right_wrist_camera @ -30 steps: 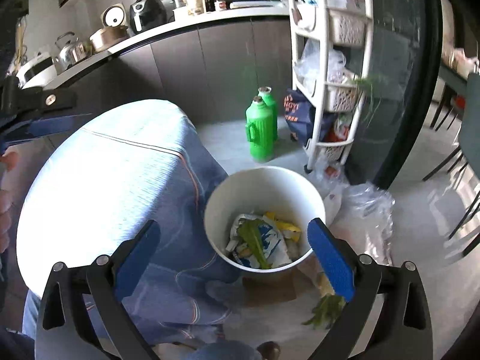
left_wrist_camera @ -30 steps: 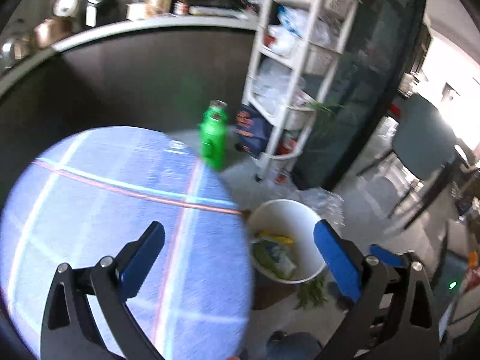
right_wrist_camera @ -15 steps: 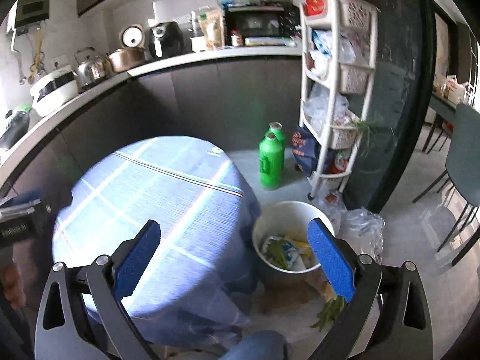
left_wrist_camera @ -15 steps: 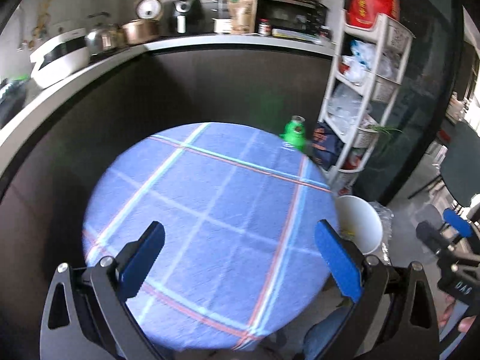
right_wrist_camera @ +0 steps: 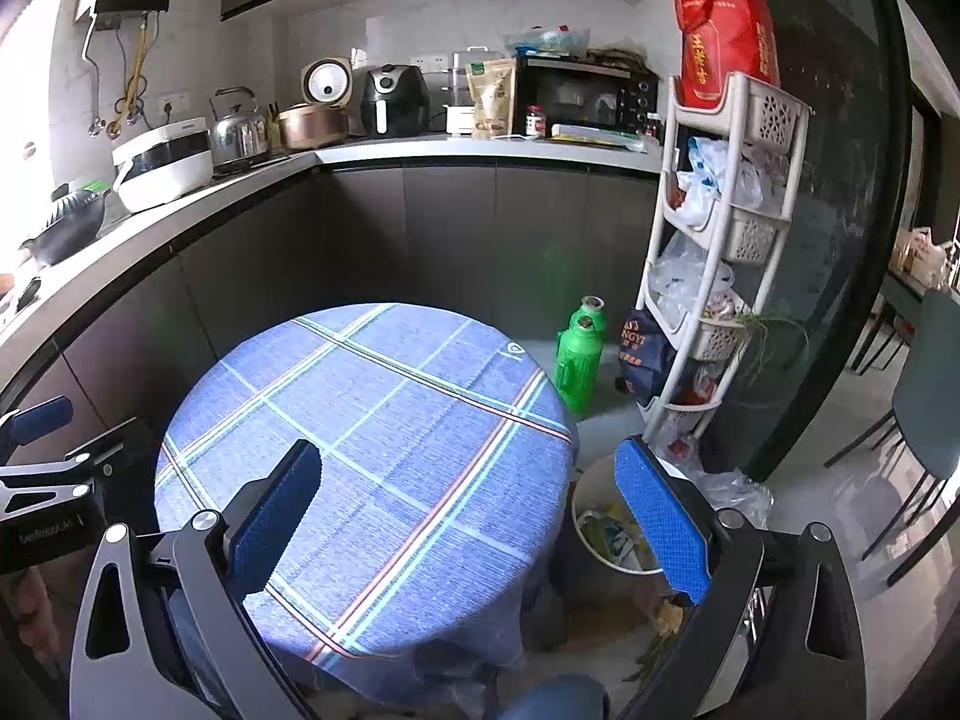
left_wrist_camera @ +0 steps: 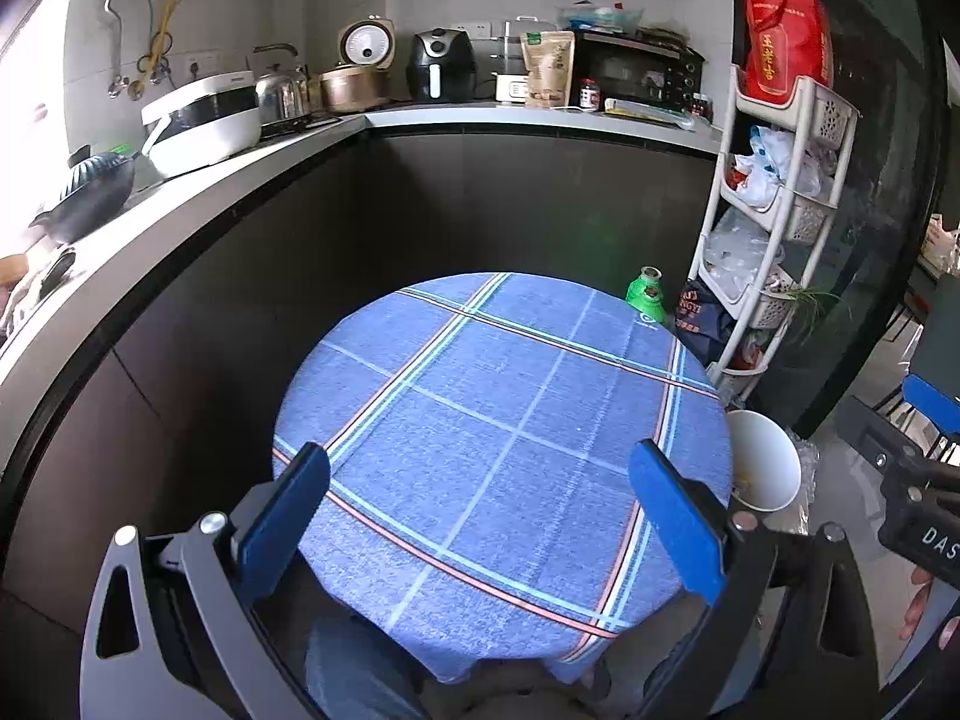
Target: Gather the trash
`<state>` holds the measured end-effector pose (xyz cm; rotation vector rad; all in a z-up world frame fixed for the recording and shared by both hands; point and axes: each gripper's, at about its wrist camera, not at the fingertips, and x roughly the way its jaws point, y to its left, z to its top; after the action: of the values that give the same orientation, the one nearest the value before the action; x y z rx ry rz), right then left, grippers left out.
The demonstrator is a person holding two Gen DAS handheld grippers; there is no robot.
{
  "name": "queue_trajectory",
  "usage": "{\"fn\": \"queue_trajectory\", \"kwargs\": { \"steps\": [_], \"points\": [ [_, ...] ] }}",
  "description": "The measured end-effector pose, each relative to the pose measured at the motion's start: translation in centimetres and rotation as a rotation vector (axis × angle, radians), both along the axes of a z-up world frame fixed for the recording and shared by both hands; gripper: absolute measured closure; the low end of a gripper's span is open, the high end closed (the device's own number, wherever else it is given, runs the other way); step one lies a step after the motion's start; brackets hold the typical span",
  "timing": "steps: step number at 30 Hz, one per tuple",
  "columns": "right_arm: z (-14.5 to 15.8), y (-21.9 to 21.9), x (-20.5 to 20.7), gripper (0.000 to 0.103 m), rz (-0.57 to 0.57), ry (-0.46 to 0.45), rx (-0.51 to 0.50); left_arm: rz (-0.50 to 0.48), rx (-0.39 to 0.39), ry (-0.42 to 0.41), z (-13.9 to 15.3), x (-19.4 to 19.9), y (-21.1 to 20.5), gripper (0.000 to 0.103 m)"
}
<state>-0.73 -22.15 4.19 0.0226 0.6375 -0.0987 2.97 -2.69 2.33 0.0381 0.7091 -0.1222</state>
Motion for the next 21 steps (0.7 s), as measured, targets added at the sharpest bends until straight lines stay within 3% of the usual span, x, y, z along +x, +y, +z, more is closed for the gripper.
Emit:
{"fn": "queue_trajectory", "kwargs": {
  "steps": [21],
  "points": [
    [0.32, 0.94, 0.23, 0.009, -0.004, 0.003, -0.030, -0.008, -0.018, -0.005, 0.16, -0.13, 0.38, 0.004]
  ]
}}
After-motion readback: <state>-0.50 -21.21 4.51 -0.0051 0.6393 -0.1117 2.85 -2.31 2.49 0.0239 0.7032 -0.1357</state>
